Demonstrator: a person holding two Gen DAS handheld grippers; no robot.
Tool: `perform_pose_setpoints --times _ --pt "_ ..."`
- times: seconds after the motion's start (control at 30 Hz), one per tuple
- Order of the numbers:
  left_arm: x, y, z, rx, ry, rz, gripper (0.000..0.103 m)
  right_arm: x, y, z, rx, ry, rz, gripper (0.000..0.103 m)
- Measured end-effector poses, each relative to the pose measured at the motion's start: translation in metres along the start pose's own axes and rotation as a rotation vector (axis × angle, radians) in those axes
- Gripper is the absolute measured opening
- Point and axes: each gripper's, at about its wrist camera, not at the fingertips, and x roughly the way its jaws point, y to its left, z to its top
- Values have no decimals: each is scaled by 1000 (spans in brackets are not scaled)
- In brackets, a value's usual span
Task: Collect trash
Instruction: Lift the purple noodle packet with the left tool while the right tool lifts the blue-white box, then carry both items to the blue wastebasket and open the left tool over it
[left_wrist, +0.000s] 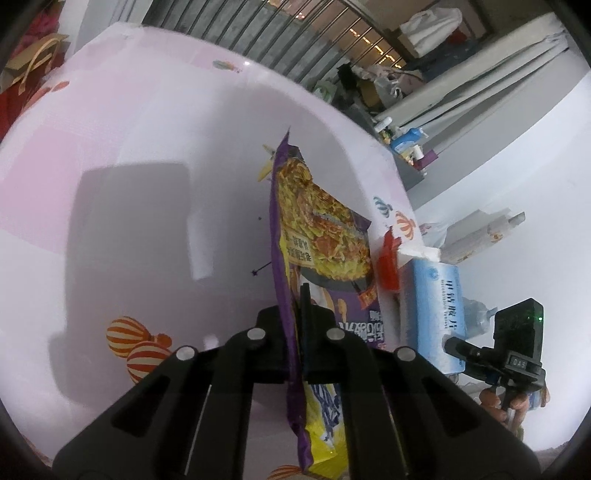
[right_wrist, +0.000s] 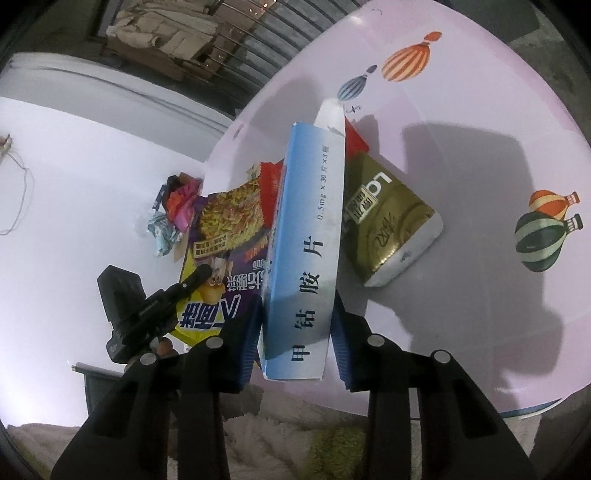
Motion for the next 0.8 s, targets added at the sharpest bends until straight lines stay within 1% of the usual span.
perform_pose_setpoints --times 0.13,0.5,0.8 --pt "-10 -6 3 14 -26 -17 1 -6 3 1 -15 -20 5 32" --pt "-42 -17 12 55 -113 -64 0 -22 8 -7 -61 -72 6 32" --pt "-72 -30 14 96 -182 -104 0 -42 8 -14 -89 -133 48 32"
